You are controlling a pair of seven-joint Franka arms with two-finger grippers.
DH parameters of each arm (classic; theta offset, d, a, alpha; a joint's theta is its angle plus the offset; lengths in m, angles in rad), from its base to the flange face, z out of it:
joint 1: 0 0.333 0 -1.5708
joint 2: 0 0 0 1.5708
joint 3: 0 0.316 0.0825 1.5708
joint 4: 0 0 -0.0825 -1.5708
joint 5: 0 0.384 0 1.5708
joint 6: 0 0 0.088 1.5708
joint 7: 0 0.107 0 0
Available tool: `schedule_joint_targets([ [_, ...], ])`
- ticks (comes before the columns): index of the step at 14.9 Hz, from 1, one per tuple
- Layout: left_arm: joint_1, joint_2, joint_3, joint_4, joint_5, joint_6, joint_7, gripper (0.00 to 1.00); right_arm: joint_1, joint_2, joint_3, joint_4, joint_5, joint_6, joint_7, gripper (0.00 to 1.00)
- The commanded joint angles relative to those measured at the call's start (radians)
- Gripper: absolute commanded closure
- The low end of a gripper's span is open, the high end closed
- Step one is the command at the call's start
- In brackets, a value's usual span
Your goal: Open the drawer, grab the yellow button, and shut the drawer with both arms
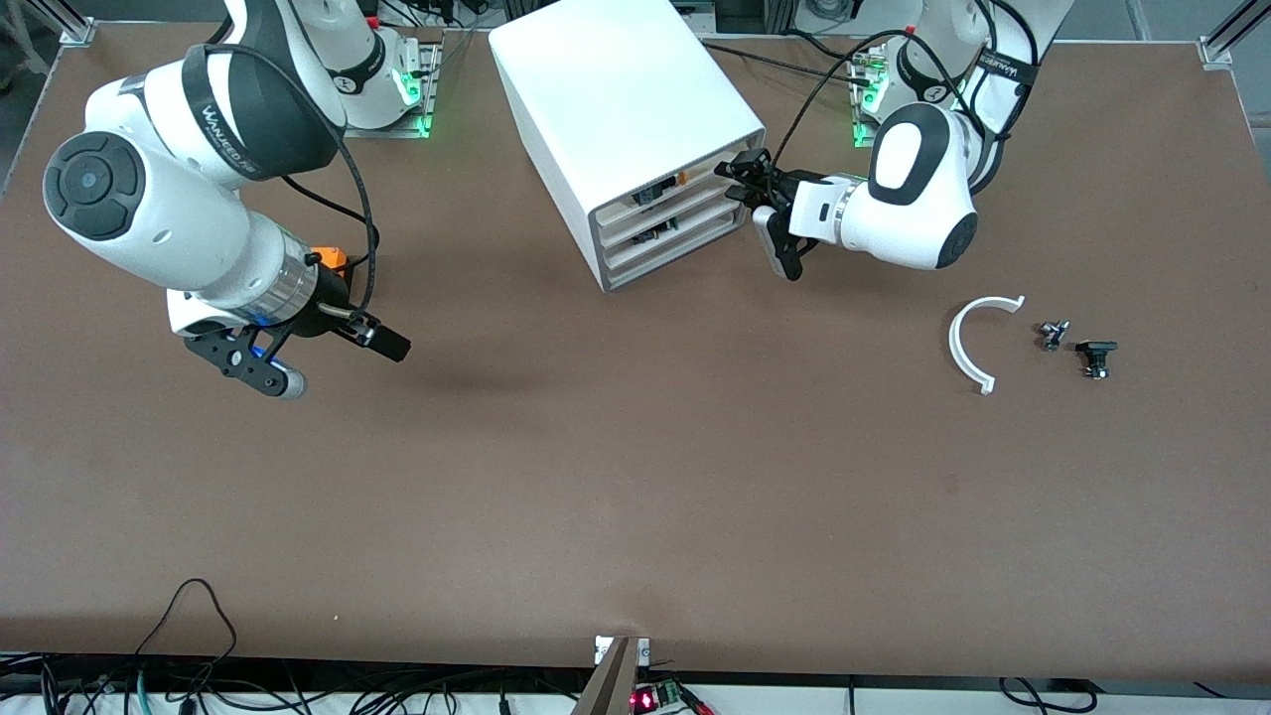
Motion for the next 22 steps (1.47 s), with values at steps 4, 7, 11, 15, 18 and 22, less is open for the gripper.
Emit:
schedule_joint_targets([
  [4,0.004,-0.04,-0.029,-0.038,-0.031,0.015,0.035,0.45,0.053,0.089,-0.004,0.196,0.012,-0.101,0.138,0.01],
  [7,0.004,-0.036,-0.029,-0.04,-0.031,0.015,0.076,0.49,0.071,0.107,-0.004,0.237,0.012,-0.104,0.189,0.01],
  [11,0.002,-0.035,-0.029,-0.041,-0.031,0.021,0.084,0.5,0.087,0.135,-0.004,0.287,0.012,-0.118,0.242,0.01],
  [15,0.008,-0.036,-0.067,-0.05,-0.031,0.076,0.085,0.5,0.108,0.162,-0.005,0.328,0.011,-0.118,0.29,0.01],
  [18,0.008,-0.036,-0.078,-0.052,-0.031,0.089,0.094,0.63,0.122,0.175,-0.005,0.349,0.011,-0.118,0.328,0.01],
  [22,0.024,-0.029,-0.078,-0.053,-0.031,0.075,0.171,1.0,0.128,0.181,-0.004,0.36,0.012,-0.117,0.358,0.01],
])
